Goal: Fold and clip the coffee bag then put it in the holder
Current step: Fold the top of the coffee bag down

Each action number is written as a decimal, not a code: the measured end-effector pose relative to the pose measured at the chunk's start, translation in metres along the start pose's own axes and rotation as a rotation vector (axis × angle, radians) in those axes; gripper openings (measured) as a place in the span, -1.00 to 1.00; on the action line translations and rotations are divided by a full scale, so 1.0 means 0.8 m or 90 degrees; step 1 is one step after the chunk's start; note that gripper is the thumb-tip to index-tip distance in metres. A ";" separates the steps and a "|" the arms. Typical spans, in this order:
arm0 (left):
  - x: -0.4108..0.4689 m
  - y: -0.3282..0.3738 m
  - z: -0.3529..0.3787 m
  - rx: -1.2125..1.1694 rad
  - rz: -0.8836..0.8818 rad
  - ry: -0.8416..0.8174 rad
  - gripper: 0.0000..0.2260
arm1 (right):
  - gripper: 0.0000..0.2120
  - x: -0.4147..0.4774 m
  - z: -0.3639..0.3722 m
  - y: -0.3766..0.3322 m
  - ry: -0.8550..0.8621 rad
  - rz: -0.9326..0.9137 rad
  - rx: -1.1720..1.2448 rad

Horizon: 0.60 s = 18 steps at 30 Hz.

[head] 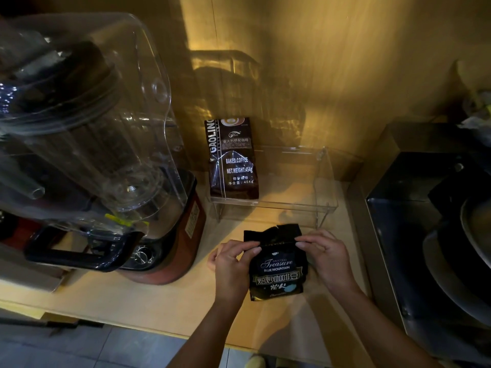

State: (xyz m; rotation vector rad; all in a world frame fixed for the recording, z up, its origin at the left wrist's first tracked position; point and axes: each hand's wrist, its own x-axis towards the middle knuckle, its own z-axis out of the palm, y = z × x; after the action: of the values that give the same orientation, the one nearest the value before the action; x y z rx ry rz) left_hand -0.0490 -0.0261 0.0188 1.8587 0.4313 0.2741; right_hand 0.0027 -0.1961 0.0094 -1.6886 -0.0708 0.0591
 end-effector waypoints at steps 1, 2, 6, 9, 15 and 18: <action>0.001 0.000 0.000 0.010 -0.004 -0.001 -0.73 | -0.71 0.000 -0.001 0.000 -0.004 -0.001 -0.032; 0.001 0.001 0.001 0.031 -0.009 -0.001 -0.77 | -0.71 0.001 -0.001 -0.001 -0.011 0.003 -0.071; 0.004 0.000 0.002 0.141 -0.036 -0.024 -0.94 | -0.72 0.005 -0.001 -0.007 -0.066 0.045 -0.129; 0.009 0.002 -0.003 0.129 -0.042 -0.103 -0.86 | -0.84 0.009 -0.005 -0.012 -0.108 0.103 -0.059; 0.006 0.004 0.002 0.133 -0.059 -0.224 -0.93 | -0.99 -0.002 0.000 -0.003 -0.103 0.238 0.085; 0.004 0.005 0.005 0.061 -0.117 -0.213 -0.88 | -0.90 -0.006 0.003 -0.002 -0.073 0.283 0.140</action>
State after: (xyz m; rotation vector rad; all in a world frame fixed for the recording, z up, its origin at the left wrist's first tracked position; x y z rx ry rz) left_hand -0.0440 -0.0298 0.0211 1.8989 0.3838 -0.1834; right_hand -0.0024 -0.1943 0.0106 -1.4525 0.2194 0.4808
